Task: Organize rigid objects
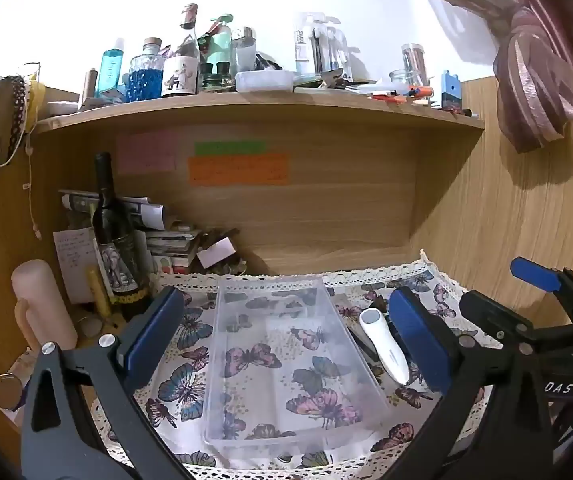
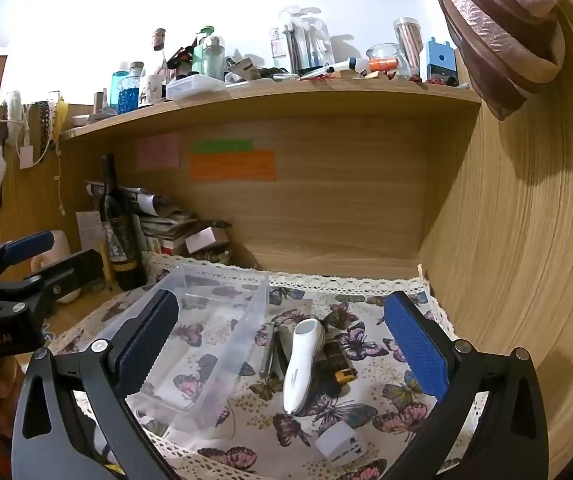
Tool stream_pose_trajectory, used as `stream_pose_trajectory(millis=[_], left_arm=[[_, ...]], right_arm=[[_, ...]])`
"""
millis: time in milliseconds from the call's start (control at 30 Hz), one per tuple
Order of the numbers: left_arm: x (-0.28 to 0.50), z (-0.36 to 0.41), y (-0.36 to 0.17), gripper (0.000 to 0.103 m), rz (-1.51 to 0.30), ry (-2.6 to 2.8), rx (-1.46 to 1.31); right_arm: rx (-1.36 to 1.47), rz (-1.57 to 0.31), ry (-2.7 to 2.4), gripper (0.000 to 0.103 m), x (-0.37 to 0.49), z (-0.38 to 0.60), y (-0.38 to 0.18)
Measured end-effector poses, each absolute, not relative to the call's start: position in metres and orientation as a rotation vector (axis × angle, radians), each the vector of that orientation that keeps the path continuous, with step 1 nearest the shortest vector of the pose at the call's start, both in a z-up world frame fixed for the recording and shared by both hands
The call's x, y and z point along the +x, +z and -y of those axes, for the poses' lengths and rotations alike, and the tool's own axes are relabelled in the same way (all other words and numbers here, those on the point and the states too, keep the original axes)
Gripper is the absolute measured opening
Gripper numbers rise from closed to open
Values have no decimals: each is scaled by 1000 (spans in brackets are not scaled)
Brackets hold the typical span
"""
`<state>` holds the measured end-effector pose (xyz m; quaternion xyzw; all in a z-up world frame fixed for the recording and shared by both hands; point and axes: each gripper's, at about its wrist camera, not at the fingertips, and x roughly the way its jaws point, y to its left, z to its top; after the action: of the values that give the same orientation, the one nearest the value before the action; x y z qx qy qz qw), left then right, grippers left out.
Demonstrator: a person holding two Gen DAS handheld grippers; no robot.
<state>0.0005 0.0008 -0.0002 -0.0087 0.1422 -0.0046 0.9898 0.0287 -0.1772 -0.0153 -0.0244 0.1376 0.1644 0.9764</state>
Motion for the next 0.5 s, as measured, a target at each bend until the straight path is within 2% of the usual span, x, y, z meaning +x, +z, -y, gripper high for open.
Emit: stream_pose_trajectory(millis=[500], left_arm=[[-1,1,5,103,-272,-41,-19]], right_arm=[[-53,-276,326,103,26,174,-14]])
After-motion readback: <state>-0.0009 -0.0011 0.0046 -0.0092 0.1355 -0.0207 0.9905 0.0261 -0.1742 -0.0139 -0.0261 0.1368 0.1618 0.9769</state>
